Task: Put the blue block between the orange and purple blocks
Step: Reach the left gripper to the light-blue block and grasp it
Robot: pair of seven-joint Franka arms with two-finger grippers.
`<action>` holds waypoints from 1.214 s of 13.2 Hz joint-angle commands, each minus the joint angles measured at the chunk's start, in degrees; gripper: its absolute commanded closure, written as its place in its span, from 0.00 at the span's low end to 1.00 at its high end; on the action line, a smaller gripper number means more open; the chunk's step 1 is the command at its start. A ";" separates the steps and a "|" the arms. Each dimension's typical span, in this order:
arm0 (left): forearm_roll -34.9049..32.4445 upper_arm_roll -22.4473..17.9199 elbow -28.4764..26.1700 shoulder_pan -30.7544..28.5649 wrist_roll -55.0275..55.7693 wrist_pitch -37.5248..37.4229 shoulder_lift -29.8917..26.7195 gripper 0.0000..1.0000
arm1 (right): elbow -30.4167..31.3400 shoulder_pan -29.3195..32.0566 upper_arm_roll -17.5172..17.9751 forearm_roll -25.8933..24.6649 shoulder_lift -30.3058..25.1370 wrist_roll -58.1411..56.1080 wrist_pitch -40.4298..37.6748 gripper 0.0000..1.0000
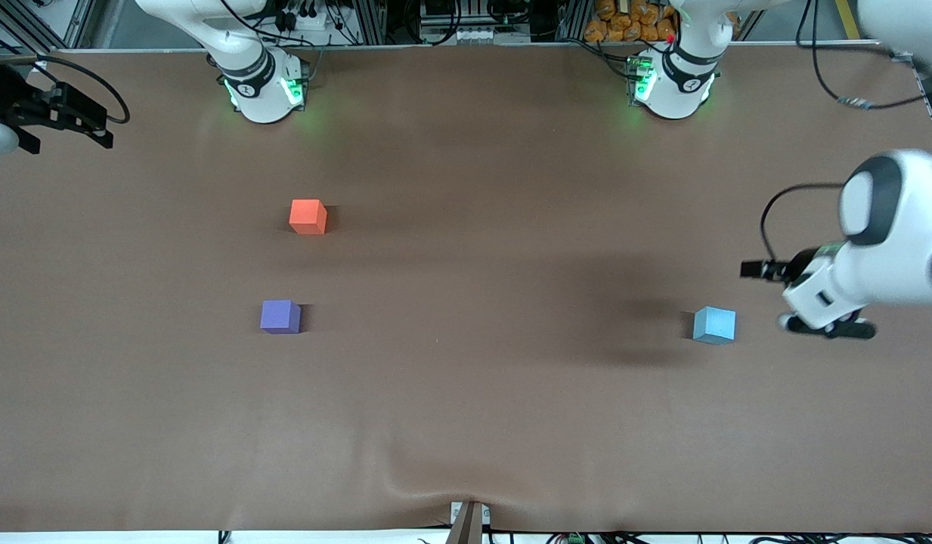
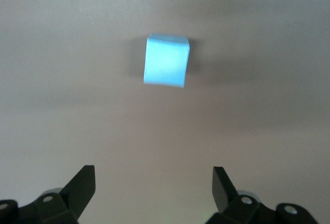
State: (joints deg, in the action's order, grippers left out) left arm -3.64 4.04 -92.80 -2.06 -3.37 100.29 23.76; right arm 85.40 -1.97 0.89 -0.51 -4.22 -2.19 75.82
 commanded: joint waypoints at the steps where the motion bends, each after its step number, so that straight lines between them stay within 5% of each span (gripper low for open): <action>1: -2.06 0.27 -1.77 -0.05 -1.02 8.22 4.07 0.00 | -0.32 1.44 0.87 0.95 -0.09 -0.18 -0.50 0.00; 3: -7.32 0.36 -1.60 0.39 -0.93 10.53 7.69 0.00 | -0.32 1.44 0.87 0.95 -0.09 -0.18 -0.50 0.00; 12: -7.08 0.44 -0.98 1.45 0.21 20.29 16.05 0.00 | -0.24 1.53 0.87 0.95 -0.09 -0.18 -0.50 0.00; 13: -6.99 0.44 -1.07 1.45 0.47 20.30 15.88 0.31 | -0.24 1.53 0.87 0.95 -0.09 -0.18 -0.50 0.00; 14: -6.99 0.44 -1.25 1.27 2.04 20.03 15.62 0.99 | -0.24 1.53 0.87 0.95 -0.09 -0.18 -0.50 0.00; 16: -6.99 0.53 -1.16 1.88 3.55 19.68 15.27 1.00 | -0.24 1.53 0.87 0.95 -0.09 -0.18 -0.59 0.00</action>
State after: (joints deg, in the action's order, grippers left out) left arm -9.89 4.49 -94.50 -0.79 -1.68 120.13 39.32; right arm 85.40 -1.96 0.91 -0.49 -4.22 -2.19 75.78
